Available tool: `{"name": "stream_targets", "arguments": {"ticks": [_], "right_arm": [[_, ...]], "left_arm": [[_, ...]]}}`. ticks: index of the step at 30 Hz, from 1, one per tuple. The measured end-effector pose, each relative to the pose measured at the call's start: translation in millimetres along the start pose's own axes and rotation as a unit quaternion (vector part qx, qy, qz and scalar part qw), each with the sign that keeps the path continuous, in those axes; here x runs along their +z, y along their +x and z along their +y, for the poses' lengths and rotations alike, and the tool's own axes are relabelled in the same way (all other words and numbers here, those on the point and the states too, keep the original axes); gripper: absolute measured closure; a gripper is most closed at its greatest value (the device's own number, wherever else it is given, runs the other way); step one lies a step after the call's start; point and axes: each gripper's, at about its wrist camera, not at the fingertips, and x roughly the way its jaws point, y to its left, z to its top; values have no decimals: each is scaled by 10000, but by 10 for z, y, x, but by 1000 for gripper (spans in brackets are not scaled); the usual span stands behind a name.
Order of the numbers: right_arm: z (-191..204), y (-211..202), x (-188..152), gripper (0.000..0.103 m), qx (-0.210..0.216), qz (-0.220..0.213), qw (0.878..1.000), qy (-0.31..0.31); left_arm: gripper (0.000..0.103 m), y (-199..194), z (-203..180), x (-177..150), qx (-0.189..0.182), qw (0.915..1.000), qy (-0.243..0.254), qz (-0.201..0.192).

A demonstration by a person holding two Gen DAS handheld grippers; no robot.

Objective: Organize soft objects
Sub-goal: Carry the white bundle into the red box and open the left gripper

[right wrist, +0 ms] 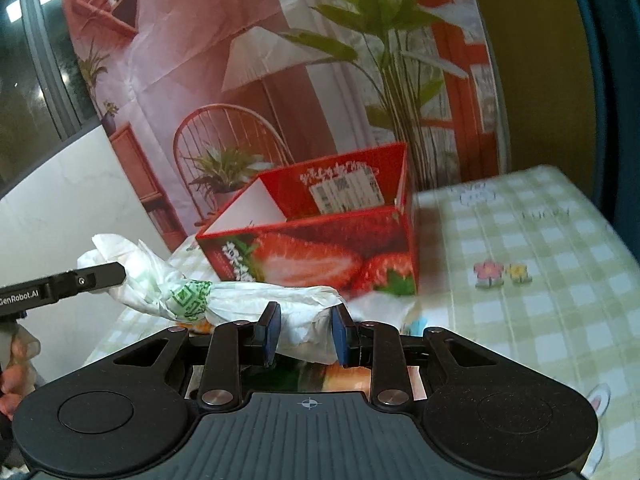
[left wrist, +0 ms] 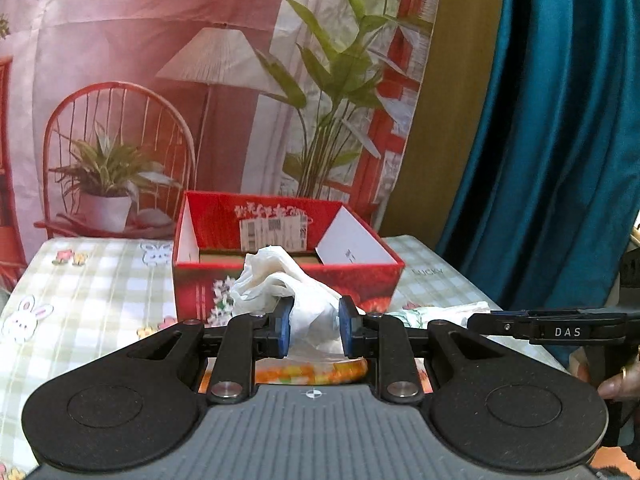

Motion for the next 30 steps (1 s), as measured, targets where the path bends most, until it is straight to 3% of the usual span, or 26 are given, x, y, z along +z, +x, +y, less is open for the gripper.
{"name": "stream_targets", "arguments": {"ticks": [7, 17, 30], "right_arm": [[19, 251, 375, 78, -137, -199, 9986, -481], [10, 1018, 983, 78, -385, -360, 9938, -978], [-177, 2004, 1086, 78, -737, 388, 9887, -1246]], "left_arm": [[78, 345, 126, 362, 82, 9999, 124, -3], [78, 1169, 419, 859, 361, 9986, 108, 371], [77, 1944, 666, 708, 426, 9909, -112, 1269]]}}
